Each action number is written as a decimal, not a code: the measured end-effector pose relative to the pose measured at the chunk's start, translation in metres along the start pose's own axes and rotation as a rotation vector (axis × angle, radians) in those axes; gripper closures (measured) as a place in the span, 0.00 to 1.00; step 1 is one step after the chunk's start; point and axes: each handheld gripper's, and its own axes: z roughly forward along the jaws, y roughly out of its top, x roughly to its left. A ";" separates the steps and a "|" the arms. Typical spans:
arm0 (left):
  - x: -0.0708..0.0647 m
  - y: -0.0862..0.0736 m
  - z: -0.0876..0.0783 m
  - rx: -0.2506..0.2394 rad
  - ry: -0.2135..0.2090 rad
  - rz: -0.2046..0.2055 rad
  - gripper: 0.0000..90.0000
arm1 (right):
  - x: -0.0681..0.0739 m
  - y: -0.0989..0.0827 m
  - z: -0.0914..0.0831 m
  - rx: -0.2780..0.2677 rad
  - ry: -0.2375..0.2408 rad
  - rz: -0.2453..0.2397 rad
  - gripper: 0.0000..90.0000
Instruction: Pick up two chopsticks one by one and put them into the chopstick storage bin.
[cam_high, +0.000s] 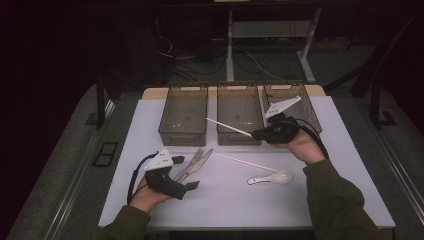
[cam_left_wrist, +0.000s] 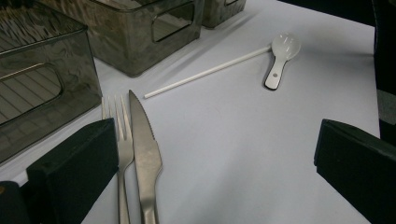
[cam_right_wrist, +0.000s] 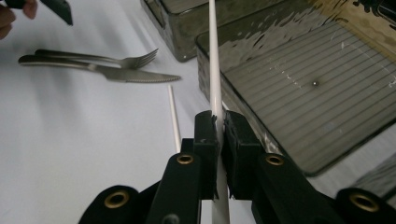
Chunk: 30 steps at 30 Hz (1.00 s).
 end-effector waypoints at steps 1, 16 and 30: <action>0.000 0.000 0.000 0.000 0.000 0.001 0.00 | 0.000 0.003 0.002 -0.003 -0.007 0.009 0.93; 0.001 0.001 0.000 -0.008 -0.003 0.006 0.00 | 0.001 0.059 0.044 0.007 -0.085 0.088 0.93; 0.002 0.002 0.001 -0.027 -0.019 0.000 0.00 | 0.009 0.116 0.120 0.065 -0.117 0.134 0.93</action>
